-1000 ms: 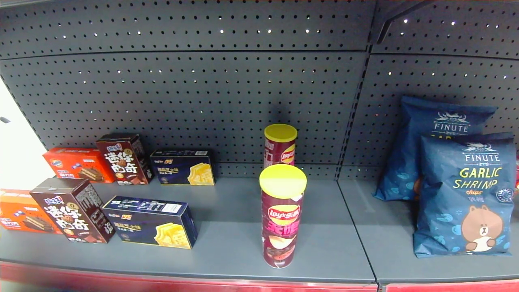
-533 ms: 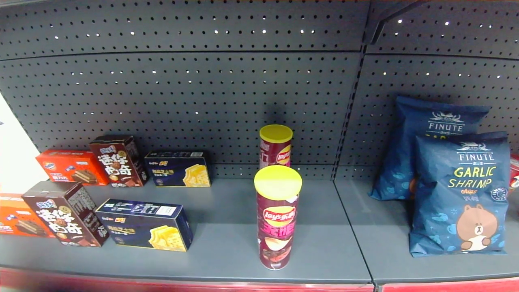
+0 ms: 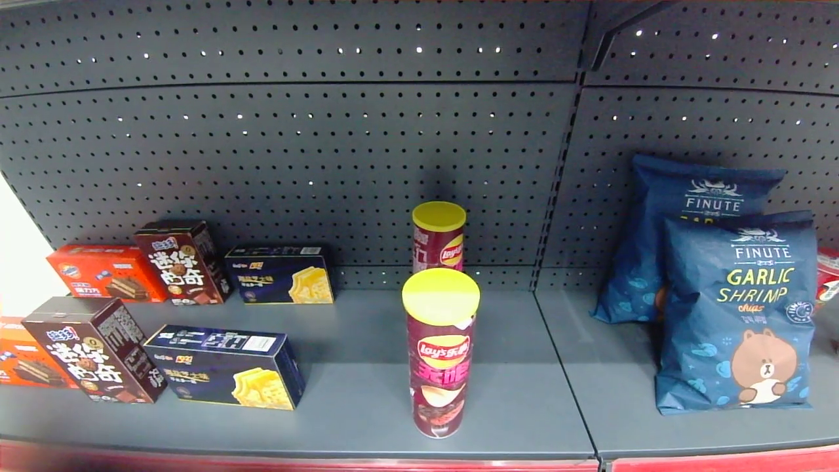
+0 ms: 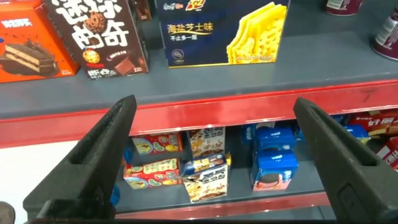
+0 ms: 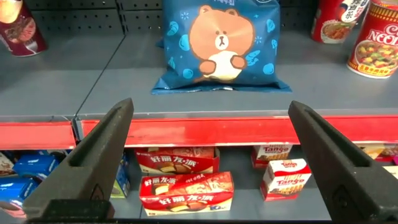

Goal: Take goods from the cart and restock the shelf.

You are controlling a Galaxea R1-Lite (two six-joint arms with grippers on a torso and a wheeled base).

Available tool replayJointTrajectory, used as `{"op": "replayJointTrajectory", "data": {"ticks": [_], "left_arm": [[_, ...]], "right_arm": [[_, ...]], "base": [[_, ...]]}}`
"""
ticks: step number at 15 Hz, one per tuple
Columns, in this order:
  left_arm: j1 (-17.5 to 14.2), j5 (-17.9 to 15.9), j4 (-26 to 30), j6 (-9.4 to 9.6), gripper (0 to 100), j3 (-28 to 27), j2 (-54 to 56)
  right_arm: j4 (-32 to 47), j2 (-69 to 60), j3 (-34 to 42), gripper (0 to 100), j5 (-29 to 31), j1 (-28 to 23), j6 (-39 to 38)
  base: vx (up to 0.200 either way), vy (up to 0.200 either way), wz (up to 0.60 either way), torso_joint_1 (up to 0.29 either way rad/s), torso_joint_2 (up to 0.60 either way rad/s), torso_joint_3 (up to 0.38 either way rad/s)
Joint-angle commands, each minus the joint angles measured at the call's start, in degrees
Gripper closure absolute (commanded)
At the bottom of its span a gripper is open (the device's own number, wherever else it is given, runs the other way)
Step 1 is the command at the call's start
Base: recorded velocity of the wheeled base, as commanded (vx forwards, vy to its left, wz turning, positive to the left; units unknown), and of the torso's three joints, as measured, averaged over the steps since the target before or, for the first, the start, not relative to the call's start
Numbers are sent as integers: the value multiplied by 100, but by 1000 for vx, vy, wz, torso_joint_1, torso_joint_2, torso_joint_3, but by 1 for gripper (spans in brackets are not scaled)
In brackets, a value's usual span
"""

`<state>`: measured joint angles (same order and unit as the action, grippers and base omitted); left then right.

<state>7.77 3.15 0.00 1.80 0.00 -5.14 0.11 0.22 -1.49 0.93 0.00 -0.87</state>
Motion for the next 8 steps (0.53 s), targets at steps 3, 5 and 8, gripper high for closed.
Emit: {"op": "replayJointTrajectory", "data": {"ticks": [3,5,8], "left_arm": [[-3,2,0,-5,0,0,-13],[-3,-16,0,22,0,0,-13],[-3,2,0,13,0,0,-13]], "right_arm": [[7,13,-1,0,4,0,-1],[-2,13,-1,0,4,0,-1],[-2,13,-1,0,4,0,-1]], "base": [[0,0,0,0,0,0],[0,200,0,2,0,5],[0,67,0,1,1,4]]}}
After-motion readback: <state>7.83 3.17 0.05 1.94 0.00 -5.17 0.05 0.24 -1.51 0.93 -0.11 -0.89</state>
